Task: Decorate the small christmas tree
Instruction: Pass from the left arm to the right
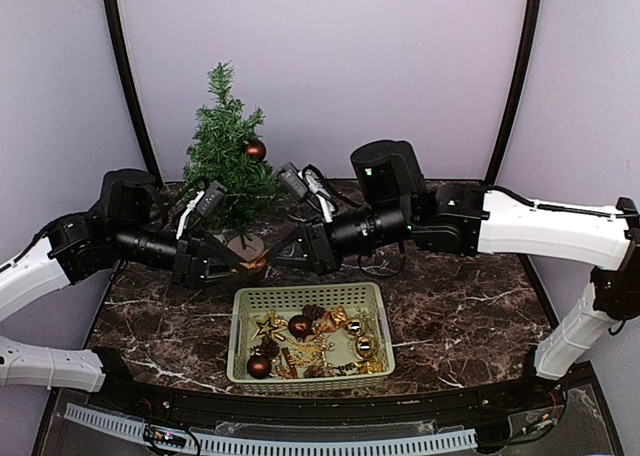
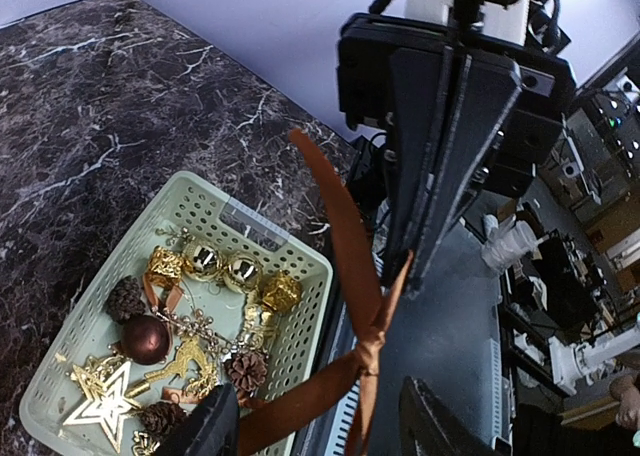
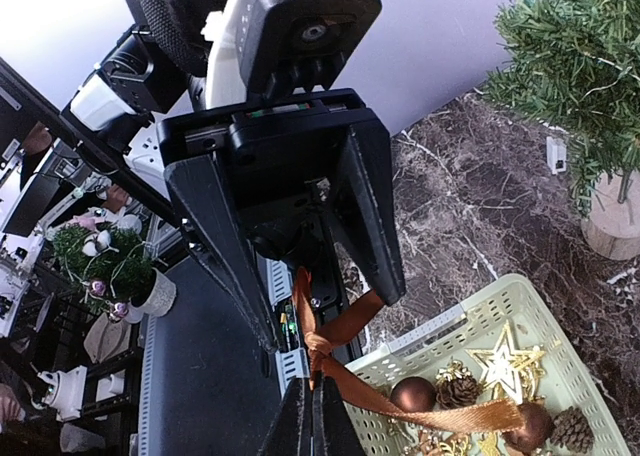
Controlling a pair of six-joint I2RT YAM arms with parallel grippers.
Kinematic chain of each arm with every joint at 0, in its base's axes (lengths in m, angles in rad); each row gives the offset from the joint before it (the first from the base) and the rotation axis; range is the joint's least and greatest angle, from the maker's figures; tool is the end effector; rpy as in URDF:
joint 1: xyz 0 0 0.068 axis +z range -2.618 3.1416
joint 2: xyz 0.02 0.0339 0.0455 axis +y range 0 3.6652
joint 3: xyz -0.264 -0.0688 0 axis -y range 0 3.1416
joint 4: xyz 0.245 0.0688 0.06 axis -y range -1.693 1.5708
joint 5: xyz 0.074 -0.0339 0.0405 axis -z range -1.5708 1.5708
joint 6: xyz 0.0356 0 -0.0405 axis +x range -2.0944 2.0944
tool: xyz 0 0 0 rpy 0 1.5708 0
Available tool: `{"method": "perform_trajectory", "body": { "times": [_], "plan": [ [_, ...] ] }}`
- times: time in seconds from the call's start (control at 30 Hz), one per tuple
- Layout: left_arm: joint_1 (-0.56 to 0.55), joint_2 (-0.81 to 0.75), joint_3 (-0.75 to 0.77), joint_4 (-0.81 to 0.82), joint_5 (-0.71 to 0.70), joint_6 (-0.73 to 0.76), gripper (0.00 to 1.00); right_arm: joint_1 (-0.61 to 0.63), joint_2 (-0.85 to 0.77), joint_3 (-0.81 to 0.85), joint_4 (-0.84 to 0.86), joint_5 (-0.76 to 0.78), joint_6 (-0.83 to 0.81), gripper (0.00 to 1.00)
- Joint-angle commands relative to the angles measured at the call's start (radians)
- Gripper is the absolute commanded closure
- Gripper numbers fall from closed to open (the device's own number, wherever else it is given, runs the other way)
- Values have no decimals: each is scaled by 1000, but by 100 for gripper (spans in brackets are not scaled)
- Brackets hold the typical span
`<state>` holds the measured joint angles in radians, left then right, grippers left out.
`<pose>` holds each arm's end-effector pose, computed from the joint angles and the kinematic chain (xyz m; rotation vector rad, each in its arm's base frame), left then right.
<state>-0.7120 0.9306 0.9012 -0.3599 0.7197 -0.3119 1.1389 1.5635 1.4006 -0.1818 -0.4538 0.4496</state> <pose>0.1377 -0.1499 0.3397 0.9152 1.9082 -1.3472 0.1404 0.3419 0.3611 -1.0584 1.9117 1.4313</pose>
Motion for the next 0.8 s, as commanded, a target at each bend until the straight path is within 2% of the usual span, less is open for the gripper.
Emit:
{"method": "perform_trajectory", "body": {
  "times": [0.0,0.1,0.2,0.27,0.3,0.33,0.37,0.4,0.43,0.47,0.53,0.67,0.77],
  "plan": [
    [-9,-3,43,-14,79,39,48,-6,24,42,-17,-42,-10,100],
    [-13,-3,31,27,109,15,50,-6,31,49,-20,-44,-9,100],
    [-17,3,18,48,123,3,60,-5,32,52,-14,-28,-4,100],
    [-19,5,27,21,95,22,60,-5,30,55,-7,-6,0,100],
    [-19,-3,58,-7,47,40,55,-5,28,59,-8,17,3,100],
    [-20,-13,76,-85,-81,69,42,-5,21,62,-7,44,5,100],
    [-19,-49,106,-111,-160,80,37,-5,16,69,-2,78,5,100],
    [-19,-73,118,-152,-307,87,26,-6,15,82,0,111,4,100],
    [-15,-117,136,-166,-366,85,18,-9,18,99,4,141,3,100],
    [-10,-135,147,-171,-460,71,16,-15,27,123,7,163,5,100],
    [17,-154,182,-197,-538,50,13,-30,63,181,-1,217,9,100],
    [81,-138,252,-261,-681,25,12,-56,161,357,-55,281,-19,100],
    [178,-156,261,-239,-750,10,9,-63,258,519,-108,318,-63,100]
  ]
}}
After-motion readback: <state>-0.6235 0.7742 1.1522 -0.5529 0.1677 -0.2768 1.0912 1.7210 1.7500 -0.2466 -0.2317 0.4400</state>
